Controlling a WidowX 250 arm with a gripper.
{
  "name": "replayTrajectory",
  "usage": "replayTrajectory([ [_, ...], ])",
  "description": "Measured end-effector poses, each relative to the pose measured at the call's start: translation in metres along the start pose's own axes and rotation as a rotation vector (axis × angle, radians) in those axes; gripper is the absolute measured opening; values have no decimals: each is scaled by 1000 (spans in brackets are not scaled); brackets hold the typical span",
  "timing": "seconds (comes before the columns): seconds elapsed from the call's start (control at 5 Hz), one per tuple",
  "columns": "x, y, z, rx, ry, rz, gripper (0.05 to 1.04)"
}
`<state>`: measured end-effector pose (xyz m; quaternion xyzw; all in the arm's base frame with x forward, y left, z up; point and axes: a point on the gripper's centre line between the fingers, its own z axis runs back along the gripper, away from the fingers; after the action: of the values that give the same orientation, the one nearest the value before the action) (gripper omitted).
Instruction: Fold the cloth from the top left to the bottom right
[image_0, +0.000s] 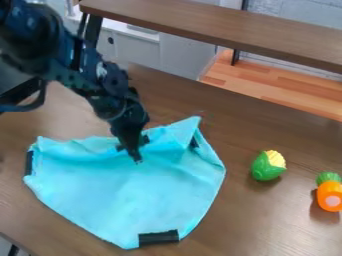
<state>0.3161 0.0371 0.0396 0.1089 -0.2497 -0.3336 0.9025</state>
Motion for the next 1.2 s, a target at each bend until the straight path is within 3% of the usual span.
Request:
replayTrajectory([
  [0.6,-10,-45,35,15,-31,-110,50],
  [0.8,-11,-68,36,5,-38,-145,50],
  [1.2,-6,-96,45,13,-102,-211,50],
])
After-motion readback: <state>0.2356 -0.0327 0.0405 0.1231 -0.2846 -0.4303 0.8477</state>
